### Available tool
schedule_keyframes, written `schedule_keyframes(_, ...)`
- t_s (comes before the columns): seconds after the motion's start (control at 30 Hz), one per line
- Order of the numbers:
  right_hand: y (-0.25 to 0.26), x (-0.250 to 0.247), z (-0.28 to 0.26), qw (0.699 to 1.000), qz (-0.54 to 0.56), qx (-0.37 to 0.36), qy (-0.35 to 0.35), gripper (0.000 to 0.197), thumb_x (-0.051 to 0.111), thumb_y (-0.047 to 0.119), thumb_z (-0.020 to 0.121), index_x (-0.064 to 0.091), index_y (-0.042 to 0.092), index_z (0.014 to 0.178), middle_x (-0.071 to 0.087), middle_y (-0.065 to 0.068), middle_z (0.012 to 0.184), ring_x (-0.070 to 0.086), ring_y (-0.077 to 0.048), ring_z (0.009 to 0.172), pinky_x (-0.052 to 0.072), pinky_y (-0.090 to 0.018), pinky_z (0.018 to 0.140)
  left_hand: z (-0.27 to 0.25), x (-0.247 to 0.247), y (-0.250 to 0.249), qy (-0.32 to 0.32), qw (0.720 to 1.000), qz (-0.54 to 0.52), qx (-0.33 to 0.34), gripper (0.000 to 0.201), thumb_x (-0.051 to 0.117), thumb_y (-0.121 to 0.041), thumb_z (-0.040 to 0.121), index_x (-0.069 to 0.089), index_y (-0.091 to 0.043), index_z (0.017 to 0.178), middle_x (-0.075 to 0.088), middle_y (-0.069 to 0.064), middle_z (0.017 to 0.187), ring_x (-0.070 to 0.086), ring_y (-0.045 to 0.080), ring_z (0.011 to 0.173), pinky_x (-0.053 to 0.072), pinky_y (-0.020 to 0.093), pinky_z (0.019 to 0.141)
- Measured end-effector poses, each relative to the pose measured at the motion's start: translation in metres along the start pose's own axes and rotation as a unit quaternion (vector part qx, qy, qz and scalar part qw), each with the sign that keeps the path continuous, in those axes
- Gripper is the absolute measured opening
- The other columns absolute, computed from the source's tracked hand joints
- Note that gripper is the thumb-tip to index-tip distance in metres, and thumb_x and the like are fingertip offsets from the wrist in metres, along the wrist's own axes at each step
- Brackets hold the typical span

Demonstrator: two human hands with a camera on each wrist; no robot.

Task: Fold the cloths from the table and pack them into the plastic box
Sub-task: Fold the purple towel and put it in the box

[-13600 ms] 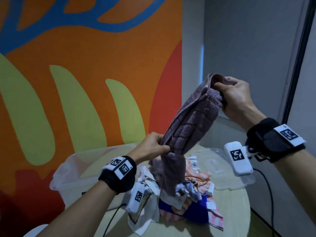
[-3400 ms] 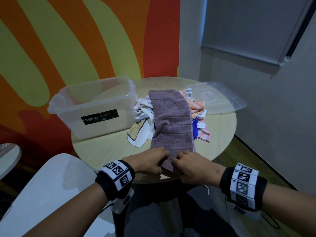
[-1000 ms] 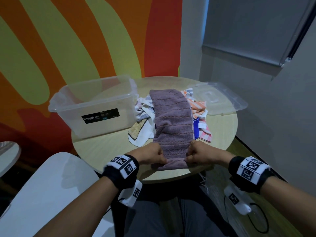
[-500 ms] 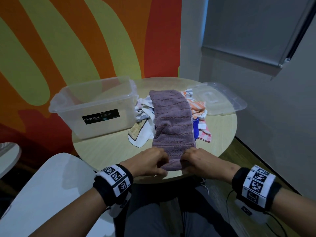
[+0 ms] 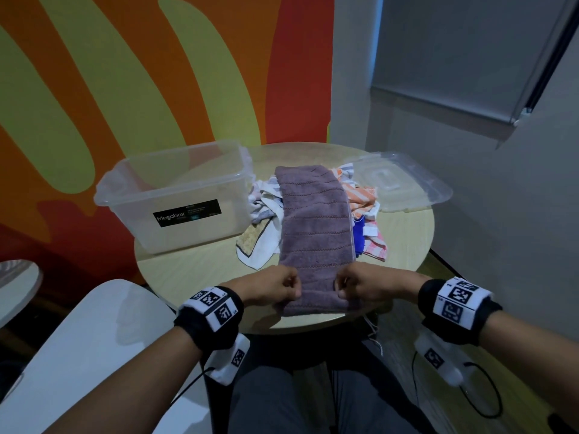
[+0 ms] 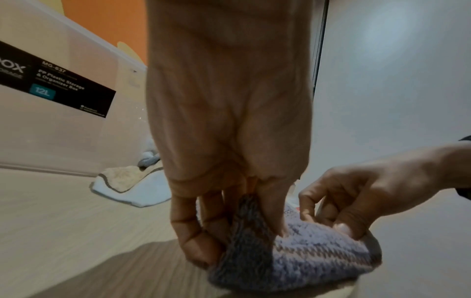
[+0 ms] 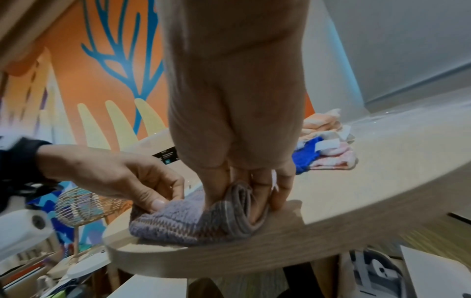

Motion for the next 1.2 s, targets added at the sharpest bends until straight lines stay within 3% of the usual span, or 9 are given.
schedule_keyframes(0.1, 0.007, 0.005, -0.003, 1.000, -0.006, 0.008, 0.019, 0.010, 0.065, 0.024, 0.098, 0.061, 0.018, 0.105, 0.062, 0.002, 0.104, 0.058, -0.018, 0.095, 0.044, -0.025, 0.071, -0.004, 0.008, -0.002, 0.019, 1.000, 0.010, -0.014, 0.017, 0.064, -0.023, 0.101, 0.068, -0.007, 0.103, 0.068, 0.003, 0.085, 0.061, 0.014, 0.071, 0.049, 0.021, 0.064)
schedule_keyframes(0.3, 0.028, -0.005, -0.010, 0.997, -0.071, -0.016, -0.028, 0.036, 0.070, 0.055, 0.088, 0.065, 0.020, 0.098, 0.067, 0.002, 0.097, 0.062, -0.015, 0.084, 0.051, -0.033, 0.073, -0.001, 0.007, -0.006, 0.022, 0.998, 0.042, -0.043, 0.030, 0.059, -0.023, 0.104, 0.066, 0.005, 0.101, 0.060, 0.001, 0.070, 0.054, 0.011, 0.060, 0.044, 0.028, 0.063)
schedule_keyframes(0.43, 0.027, 0.007, -0.005, 0.992, -0.103, -0.064, -0.020, 0.018, 0.072, 0.037, 0.090, 0.065, 0.020, 0.086, 0.067, -0.005, 0.098, 0.061, -0.018, 0.083, 0.044, -0.026, 0.067, -0.002, 0.007, -0.002, 0.028, 0.997, 0.054, -0.045, 0.035, 0.058, -0.025, 0.104, 0.065, 0.008, 0.097, 0.061, 0.010, 0.079, 0.054, 0.021, 0.070, 0.041, 0.030, 0.065)
schedule_keyframes(0.63, 0.003, 0.005, 0.008, 0.999, -0.021, 0.000, 0.043, 0.039, 0.059, 0.042, 0.101, 0.058, 0.020, 0.069, 0.060, 0.004, 0.078, 0.051, -0.013, 0.072, 0.041, -0.033, 0.070, -0.003, 0.004, -0.002, 0.043, 0.990, 0.127, -0.048, 0.040, 0.056, -0.036, 0.105, 0.064, -0.011, 0.075, 0.066, 0.005, 0.077, 0.057, 0.017, 0.068, 0.044, 0.032, 0.074)
schedule_keyframes(0.73, 0.005, 0.003, 0.012, 0.998, -0.022, 0.020, 0.058, 0.037, 0.058, 0.041, 0.102, 0.059, 0.022, 0.070, 0.059, 0.007, 0.079, 0.052, -0.014, 0.076, 0.041, -0.032, 0.071, 0.001, -0.003, -0.005, 0.031, 0.981, 0.183, -0.051, 0.048, 0.063, -0.042, 0.100, 0.067, -0.008, 0.067, 0.066, 0.005, 0.069, 0.059, 0.019, 0.066, 0.051, 0.036, 0.078)
schedule_keyframes(0.87, 0.001, 0.001, 0.016, 0.999, 0.005, 0.007, 0.047, 0.030, 0.068, 0.040, 0.096, 0.064, 0.027, 0.070, 0.063, 0.012, 0.074, 0.055, -0.010, 0.071, 0.044, -0.029, 0.069, 0.000, -0.022, -0.043, -0.105, 0.961, 0.249, 0.051, 0.034, 0.076, -0.031, 0.089, 0.053, -0.015, 0.070, 0.057, 0.005, 0.081, 0.060, 0.029, 0.080, 0.042, 0.035, 0.064)
schedule_keyframes(0.97, -0.006, -0.002, 0.016, 0.999, 0.032, -0.021, 0.007, 0.019, 0.079, 0.034, 0.087, 0.068, 0.026, 0.073, 0.066, 0.011, 0.073, 0.058, -0.006, 0.069, 0.047, -0.028, 0.070, -0.004, -0.002, -0.063, -0.057, 0.974, 0.178, 0.130, 0.028, 0.082, -0.041, 0.082, 0.067, -0.017, 0.082, 0.063, -0.004, 0.081, 0.059, 0.017, 0.074, 0.048, 0.037, 0.065)
schedule_keyframes(1.03, -0.008, -0.004, 0.017, 0.999, 0.023, -0.025, -0.009, 0.021, 0.079, 0.034, 0.088, 0.066, 0.027, 0.072, 0.066, 0.011, 0.073, 0.058, -0.006, 0.067, 0.046, -0.027, 0.069, -0.004, 0.010, -0.064, -0.032, 0.967, 0.202, 0.151, 0.032, 0.086, -0.044, 0.077, 0.069, -0.019, 0.088, 0.062, -0.008, 0.080, 0.054, 0.012, 0.072, 0.047, 0.035, 0.064)
schedule_keyframes(1.2, -0.001, -0.007, 0.016, 0.999, -0.046, -0.013, -0.018, 0.026, 0.069, 0.035, 0.095, 0.062, 0.024, 0.072, 0.062, 0.010, 0.073, 0.056, -0.006, 0.068, 0.042, -0.026, 0.063, -0.001, 0.004, -0.061, -0.072, 0.959, 0.228, 0.153, 0.014, 0.075, -0.024, 0.085, 0.070, -0.016, 0.095, 0.068, 0.000, 0.086, 0.054, 0.017, 0.074, 0.047, 0.034, 0.066)
Point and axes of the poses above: each hand's wrist, its own z-axis towards the middle knuckle, its own x-axis out of the palm, y = z × x, the point moved 10 cm from there along z, towards the middle knuckle
